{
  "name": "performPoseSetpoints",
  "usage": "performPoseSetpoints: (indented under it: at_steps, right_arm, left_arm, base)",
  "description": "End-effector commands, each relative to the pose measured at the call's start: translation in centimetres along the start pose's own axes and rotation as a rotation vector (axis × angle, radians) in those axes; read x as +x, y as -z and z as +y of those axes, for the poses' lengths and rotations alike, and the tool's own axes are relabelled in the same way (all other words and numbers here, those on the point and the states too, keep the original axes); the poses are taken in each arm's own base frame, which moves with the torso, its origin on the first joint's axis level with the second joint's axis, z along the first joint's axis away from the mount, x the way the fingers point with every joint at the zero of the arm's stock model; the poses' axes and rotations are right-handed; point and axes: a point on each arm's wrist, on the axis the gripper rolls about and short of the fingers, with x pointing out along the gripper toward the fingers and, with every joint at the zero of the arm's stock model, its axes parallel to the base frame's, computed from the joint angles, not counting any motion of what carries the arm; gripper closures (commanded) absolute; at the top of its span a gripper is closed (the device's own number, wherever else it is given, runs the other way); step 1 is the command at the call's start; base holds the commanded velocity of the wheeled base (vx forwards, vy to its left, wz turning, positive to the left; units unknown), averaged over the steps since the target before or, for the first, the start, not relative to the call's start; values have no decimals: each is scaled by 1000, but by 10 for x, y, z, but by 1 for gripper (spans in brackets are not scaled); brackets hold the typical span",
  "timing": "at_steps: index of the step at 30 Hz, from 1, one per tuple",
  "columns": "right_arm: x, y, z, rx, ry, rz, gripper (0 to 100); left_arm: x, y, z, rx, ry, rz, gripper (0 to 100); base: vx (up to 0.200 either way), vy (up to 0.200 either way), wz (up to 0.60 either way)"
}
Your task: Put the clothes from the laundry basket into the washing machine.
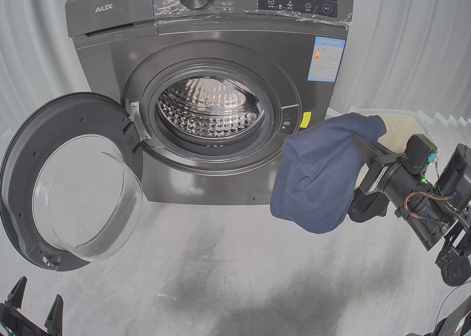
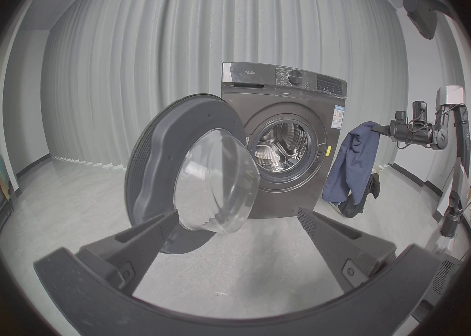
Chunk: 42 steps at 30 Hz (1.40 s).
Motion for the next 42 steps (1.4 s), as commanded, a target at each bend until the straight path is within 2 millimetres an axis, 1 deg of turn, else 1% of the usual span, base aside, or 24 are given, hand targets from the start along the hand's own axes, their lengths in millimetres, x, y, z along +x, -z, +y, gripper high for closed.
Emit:
performPoseSetpoints:
  at_steps: [1, 19, 22, 29, 37, 40, 41, 42]
  right_arm:
    - [0, 1, 2, 2, -5, 4, 100]
    - [1, 6, 4, 8, -14, 20, 100]
    - [2, 7, 4, 6, -15, 22, 100]
    - [2, 8, 5, 13, -15, 26, 100]
    - [-2, 12, 13, 20, -51, 48, 100]
    - [1, 12, 16, 23, -59, 44, 100]
    - [7, 16, 20, 22, -64, 52, 100]
    - [8, 17, 21, 21, -66, 56, 100]
  left_arm:
    - [0, 4, 0, 0, 0, -3, 0]
    - [0, 4, 0, 0, 0, -3, 0]
    - [0, 4, 0, 0, 0, -3, 0]
    - [0, 4, 0, 1, 0, -3, 0]
    - [0, 4, 0, 24, 0, -3, 0]
    - [0, 4, 0, 26, 0, -3, 0]
    - [0, 4, 0, 32, -1, -3, 0]
    - [0, 5, 0, 32, -3, -2, 0]
  base:
    - [0, 0, 0]
    - [0, 0, 0]
    - [0, 200, 0]
    - [0, 0, 0]
    - [0, 0, 0]
    - [0, 0, 0]
    - [0, 0, 0]
    - [0, 0, 0]
